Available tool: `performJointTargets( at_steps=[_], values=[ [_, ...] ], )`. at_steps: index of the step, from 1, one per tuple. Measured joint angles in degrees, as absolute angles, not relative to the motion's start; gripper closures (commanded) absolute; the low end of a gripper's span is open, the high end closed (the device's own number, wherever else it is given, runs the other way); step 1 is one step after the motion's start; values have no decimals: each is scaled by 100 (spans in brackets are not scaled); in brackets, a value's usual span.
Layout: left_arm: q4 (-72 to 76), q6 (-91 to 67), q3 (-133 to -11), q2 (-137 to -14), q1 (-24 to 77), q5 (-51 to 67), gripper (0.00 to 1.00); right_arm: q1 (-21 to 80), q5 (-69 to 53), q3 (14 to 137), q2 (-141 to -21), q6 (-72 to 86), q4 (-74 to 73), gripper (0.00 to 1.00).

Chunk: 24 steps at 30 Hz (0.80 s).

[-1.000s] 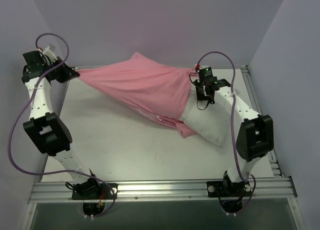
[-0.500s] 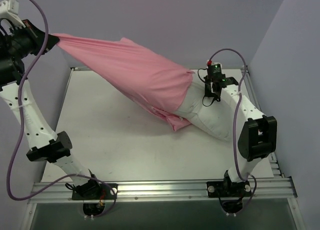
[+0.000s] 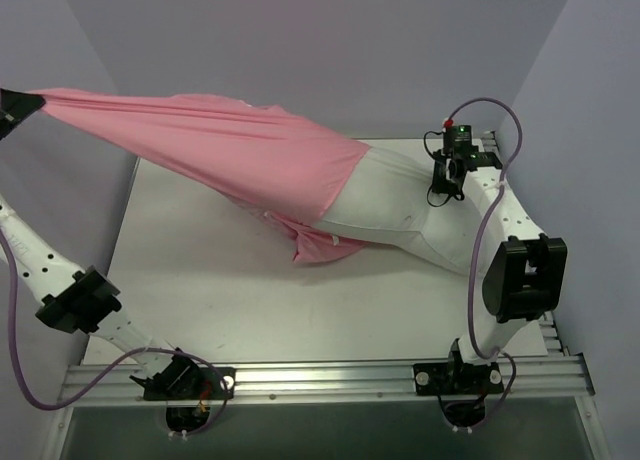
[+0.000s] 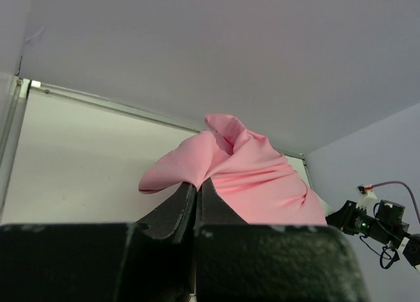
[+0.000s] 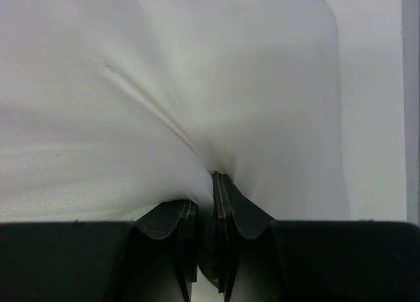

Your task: Remove the pillowcase from the pillow

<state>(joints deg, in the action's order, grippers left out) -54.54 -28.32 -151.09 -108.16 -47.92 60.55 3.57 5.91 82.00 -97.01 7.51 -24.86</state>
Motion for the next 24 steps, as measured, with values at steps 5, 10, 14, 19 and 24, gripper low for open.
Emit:
performJointTargets(
  at_steps=[5,10,14,19,24],
  values=[
    [-5172,-2934,-15021,-10656,-4952,6276,98,-95,242,8193,-9699,746,-2480,100],
    [-4984,-3035,-15065,-10527,-5087,6447,98,-449,106,8193,-9708,755,-2532,100],
    [-4512,-3192,-15238,-10521,-5634,6429,98,-670,128,8191,-9706,742,-2569,100],
    [-3387,-3109,-15229,-10503,-6589,5310,98,-1632,1466,8103,-9732,532,-2571,100],
    [-2331,-3234,-14212,-10095,-6611,4936,98,-1914,1750,8068,-9738,534,-2602,100]
  ],
)
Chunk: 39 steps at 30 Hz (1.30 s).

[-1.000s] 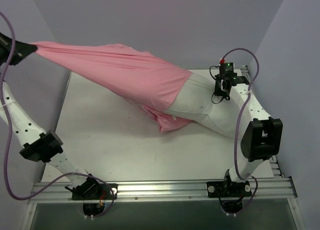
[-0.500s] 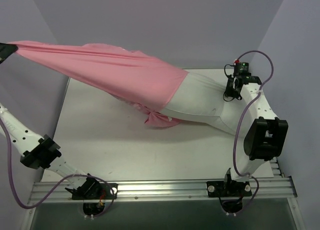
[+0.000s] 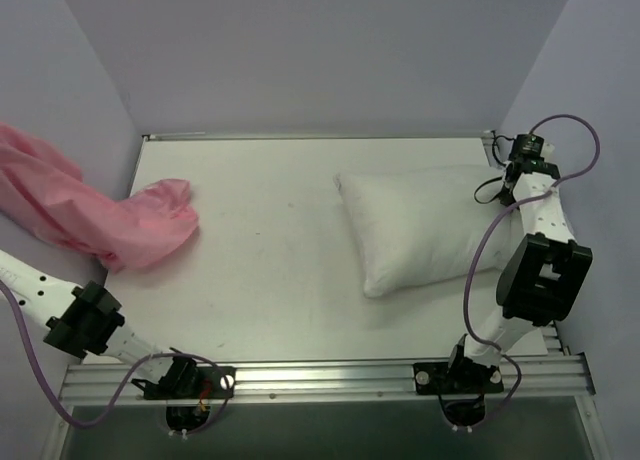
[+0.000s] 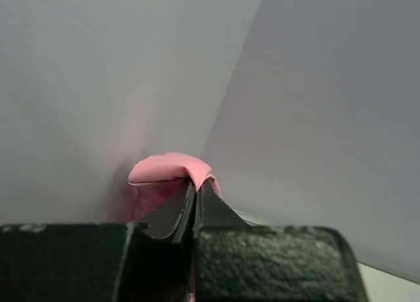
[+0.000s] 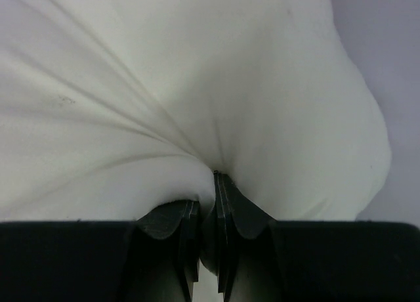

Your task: Remove the pillowcase from the pillow

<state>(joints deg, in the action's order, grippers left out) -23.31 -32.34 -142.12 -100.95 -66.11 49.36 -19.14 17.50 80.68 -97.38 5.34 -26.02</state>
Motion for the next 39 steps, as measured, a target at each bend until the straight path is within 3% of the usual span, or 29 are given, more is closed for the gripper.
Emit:
performJointTargets(
  at_steps=[3,7,13,14,15,16,18,19,20,24,28,39],
  values=[
    [-2029,-3048,-13399,-9649,-6055,4836,98,-1605,1669,7909,-9616,537,-2471,100],
    [-2132,-2235,-12455,-9196,-4362,4584,98,-1347,1415,7520,-9177,666,-2189,100],
    [-2908,-847,-12431,-9566,-2104,3830,98,-1339,1033,7286,-8674,976,-2027,100],
    [-3004,-648,-12499,-9710,-1898,3662,98,-1323,1004,7290,-8663,1007,-2036,97],
    [-3096,-443,-12554,-9874,-1743,3507,96,-1297,1000,7293,-8665,1015,-2045,86],
    [-3216,-233,-12584,-10053,-1632,3354,58,-1260,996,7293,-8670,1020,-2062,55],
    [-3566,336,-12593,-10468,-1452,2976,0,-1214,980,7295,-8674,1028,-2084,31],
    [-3771,607,-12558,-10685,-1361,2757,6,-1181,982,7295,-8672,1044,-2093,4],
    [-3938,832,-12457,-10881,-1262,2447,6,-1144,985,7297,-8667,1055,-2091,0],
    [-4342,1575,-11128,-11312,-819,1555,6,-963,1013,7352,-8573,1022,-2152,0],
    [-4578,1837,-9603,-11059,-580,1380,6,-740,1022,7522,-8160,1035,-2259,0],
    [-4222,2021,-7553,-7747,-795,825,6,-405,585,7054,-6320,1149,-2206,0]
  ],
)
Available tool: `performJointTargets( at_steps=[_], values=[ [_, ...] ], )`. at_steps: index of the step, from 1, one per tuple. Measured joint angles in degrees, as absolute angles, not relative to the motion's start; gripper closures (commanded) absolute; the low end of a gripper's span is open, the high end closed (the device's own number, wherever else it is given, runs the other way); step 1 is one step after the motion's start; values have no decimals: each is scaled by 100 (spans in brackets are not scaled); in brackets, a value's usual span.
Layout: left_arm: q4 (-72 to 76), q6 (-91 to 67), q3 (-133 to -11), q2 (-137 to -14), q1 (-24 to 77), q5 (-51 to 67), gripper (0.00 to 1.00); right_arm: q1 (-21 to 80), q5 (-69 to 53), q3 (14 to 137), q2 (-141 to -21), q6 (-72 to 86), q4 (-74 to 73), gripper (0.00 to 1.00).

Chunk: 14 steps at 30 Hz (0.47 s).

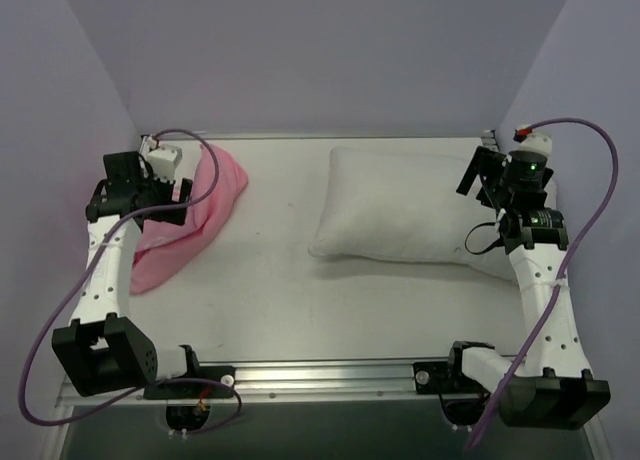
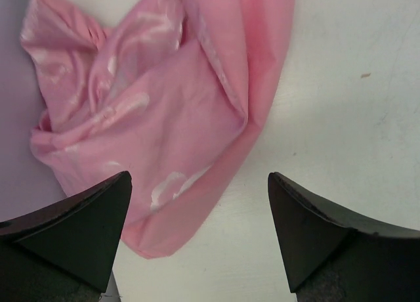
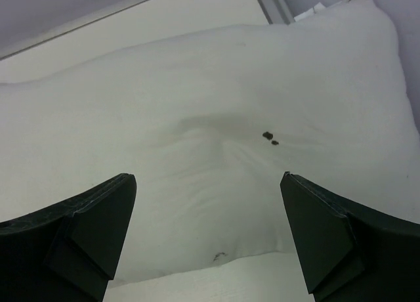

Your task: Remove the pillowcase from the pillow

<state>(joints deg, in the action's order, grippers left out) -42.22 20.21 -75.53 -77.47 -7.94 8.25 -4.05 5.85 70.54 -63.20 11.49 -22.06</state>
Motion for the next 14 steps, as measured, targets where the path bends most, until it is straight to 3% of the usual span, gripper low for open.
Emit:
performJointTargets(
  at_steps=[7,14],
  values=[
    [-4145,1994,-5854,-7483,-1389,707,6,-403,231,6158,-5636,1264,-2213,0],
    [-4174,1855,-5675,-7183,-1468,952,6,-395,-137,5841,-5096,1304,-2161,0]
  ],
)
